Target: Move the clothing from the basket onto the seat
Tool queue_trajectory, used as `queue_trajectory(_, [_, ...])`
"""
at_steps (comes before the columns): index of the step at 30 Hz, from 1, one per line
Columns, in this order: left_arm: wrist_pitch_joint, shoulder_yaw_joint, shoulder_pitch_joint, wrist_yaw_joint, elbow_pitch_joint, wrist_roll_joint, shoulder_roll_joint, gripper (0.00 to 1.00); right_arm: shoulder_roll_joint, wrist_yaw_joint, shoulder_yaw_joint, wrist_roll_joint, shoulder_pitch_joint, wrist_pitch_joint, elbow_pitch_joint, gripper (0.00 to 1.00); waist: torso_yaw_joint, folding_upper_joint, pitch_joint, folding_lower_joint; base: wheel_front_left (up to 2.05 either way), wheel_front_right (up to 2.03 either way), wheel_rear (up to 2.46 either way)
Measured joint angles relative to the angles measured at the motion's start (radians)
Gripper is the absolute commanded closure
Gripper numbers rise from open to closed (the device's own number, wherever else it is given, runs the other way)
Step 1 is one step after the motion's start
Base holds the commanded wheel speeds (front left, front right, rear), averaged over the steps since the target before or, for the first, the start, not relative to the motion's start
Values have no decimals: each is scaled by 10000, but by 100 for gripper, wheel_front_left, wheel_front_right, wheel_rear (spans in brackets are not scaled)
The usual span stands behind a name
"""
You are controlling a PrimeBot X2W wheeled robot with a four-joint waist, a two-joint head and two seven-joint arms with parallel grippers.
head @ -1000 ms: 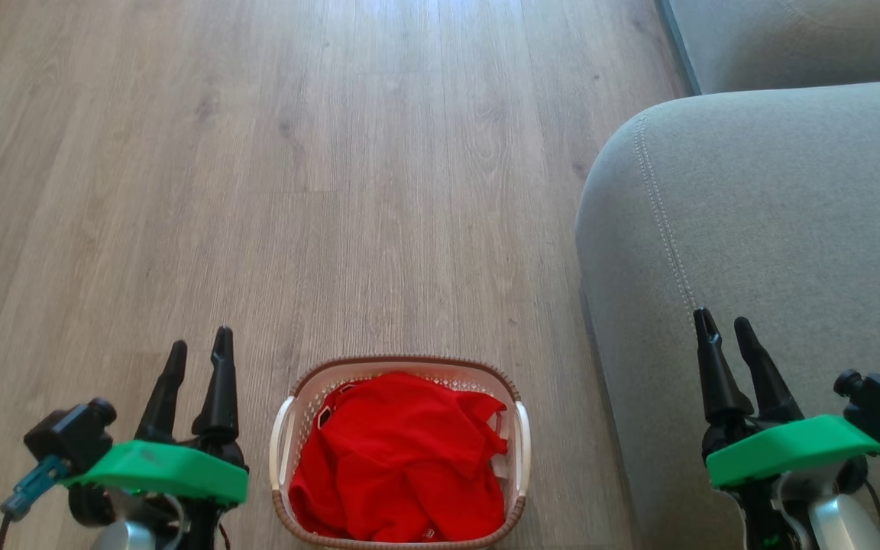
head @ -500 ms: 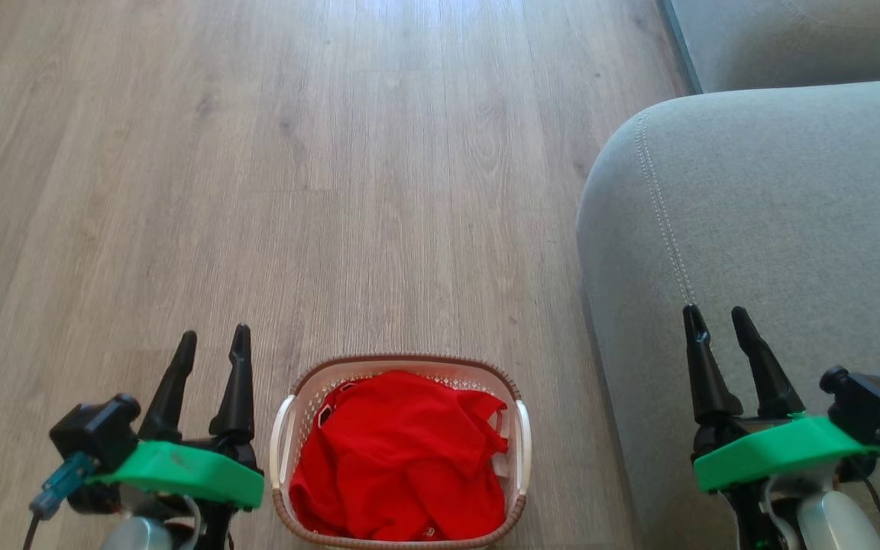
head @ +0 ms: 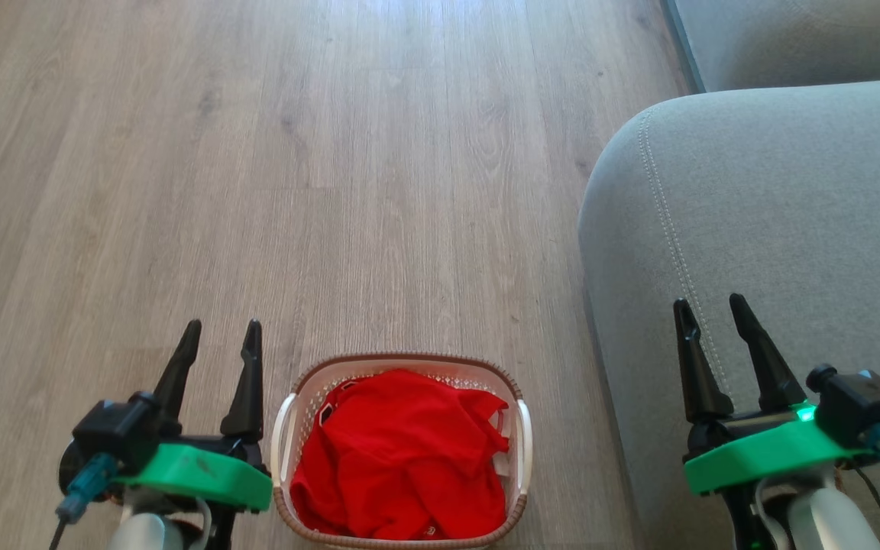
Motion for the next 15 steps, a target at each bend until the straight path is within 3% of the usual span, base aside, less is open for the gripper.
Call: queue_trajectory(15, [-318, -119, -7, -82, -244, 1457, 0, 0, 0, 6, 128, -1400, 4, -393, -201, 0, 18, 0, 77, 0, 0, 0, 0])
